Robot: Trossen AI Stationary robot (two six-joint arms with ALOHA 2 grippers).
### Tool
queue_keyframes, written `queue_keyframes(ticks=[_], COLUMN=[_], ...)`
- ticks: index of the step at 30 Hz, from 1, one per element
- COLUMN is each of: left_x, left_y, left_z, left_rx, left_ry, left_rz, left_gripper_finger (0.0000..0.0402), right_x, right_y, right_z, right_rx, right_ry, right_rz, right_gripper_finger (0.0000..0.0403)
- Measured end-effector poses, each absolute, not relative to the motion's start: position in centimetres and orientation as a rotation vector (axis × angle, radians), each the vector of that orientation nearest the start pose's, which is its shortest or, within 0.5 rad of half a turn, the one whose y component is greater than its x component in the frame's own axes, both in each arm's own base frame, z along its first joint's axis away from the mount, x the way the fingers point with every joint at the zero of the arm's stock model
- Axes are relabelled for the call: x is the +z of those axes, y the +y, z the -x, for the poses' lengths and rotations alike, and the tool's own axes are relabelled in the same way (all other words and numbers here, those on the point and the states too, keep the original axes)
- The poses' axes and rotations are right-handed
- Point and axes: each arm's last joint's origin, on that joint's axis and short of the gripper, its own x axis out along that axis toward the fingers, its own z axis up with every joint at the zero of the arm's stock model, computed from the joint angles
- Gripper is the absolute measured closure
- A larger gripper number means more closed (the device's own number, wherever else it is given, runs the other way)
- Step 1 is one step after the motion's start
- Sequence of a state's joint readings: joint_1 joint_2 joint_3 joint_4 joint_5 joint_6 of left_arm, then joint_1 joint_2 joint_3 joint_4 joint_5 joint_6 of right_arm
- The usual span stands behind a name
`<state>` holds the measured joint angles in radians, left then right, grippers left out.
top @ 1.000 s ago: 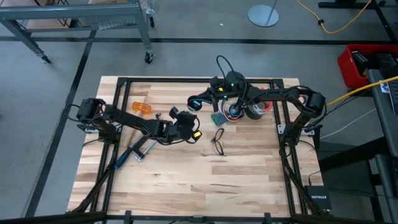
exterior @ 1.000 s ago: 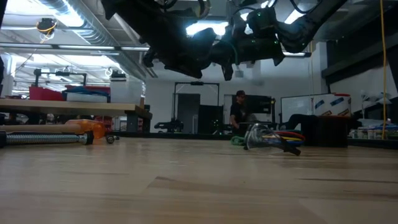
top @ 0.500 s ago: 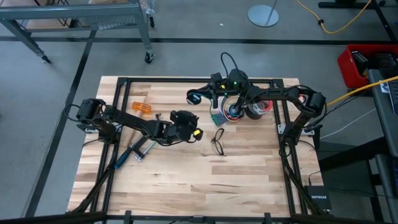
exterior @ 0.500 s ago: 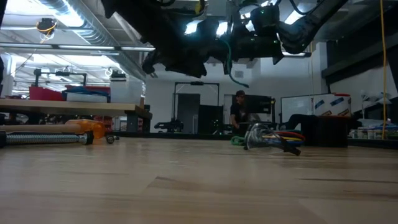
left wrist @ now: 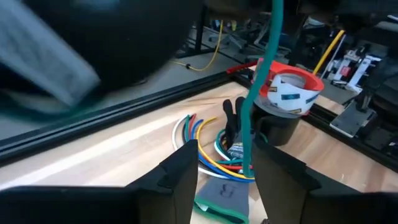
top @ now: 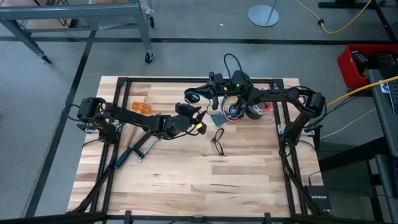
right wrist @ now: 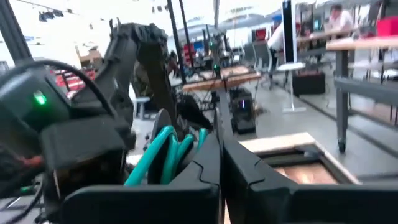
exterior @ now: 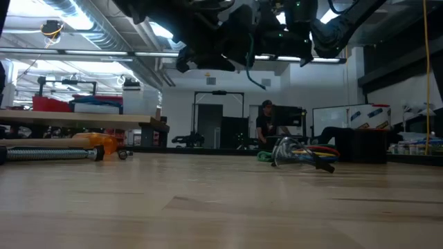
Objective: Coil cords
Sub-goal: Coil the green wire on the black spool
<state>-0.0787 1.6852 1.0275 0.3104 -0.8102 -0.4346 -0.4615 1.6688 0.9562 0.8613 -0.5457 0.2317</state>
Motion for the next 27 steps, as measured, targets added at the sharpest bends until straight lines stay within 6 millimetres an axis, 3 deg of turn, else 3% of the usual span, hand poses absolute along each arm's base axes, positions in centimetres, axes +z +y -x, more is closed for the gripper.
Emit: queue_keyframes(ticks=[12,20,27], left_x=[23.8,23.7,23.7], left_y=[-0.5,-0.2,-0.5], left_z=[-36.7,-36.6,-36.6], left_rx=[0.702,0.713,0.705], left_ry=[0.152,0.156,0.158], left_rz=[0.233,0.232,0.231], left_gripper_finger=[0.0297,0.0300,0.0300], right_x=[27.5,28.2,28.3], right_y=[-14.3,-12.7,-12.8], right_z=[-33.2,-33.6,-33.6], right_rx=[0.067,0.123,0.080], right_ry=[-0.227,-0.292,-0.304], right_rz=[-0.150,-0.136,-0.142], right_gripper_finger=[0.0400,0.0400,0.0400])
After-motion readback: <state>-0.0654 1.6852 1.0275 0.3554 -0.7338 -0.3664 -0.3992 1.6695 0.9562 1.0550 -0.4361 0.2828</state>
